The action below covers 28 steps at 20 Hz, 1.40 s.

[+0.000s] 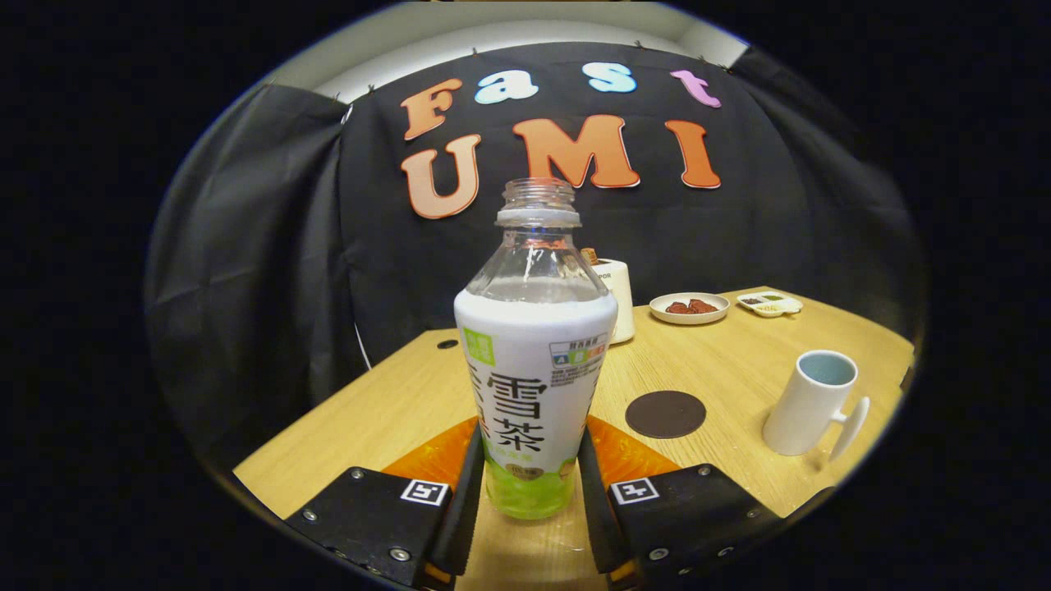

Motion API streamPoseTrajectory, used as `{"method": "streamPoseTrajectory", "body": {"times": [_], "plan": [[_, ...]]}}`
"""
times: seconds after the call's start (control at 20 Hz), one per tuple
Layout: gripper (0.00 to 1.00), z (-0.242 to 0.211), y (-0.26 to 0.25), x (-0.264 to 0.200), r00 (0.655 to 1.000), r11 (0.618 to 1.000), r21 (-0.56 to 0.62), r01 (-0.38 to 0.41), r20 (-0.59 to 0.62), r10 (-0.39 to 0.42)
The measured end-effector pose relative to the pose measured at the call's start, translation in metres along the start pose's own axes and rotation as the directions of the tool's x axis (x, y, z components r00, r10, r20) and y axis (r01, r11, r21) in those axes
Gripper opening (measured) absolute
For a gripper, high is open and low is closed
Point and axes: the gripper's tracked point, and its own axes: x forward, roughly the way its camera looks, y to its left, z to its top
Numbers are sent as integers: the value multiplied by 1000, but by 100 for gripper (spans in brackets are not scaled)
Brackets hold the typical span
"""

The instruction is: Take the bottle from table, then pour the juice into the cup, finally place the bottle on the coaster

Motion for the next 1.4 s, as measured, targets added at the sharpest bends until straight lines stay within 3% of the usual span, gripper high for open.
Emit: {"method": "streamPoseTrajectory", "body": {"times": [0.25, 0.55, 0.7, 0.95, 1.4], "plan": [[57, 17, -10, 9, 999, 974, 222, -41, 32, 35], [57, 33, -38, 22, 996, 873, 484, -55, 85, 16], [57, 34, -47, 25, 995, 800, 597, -56, 95, -1], [57, 39, -62, 19, 991, 643, 762, -80, 128, -28], [57, 46, -80, 23, 984, 420, 898, -131, 170, -57]]}}
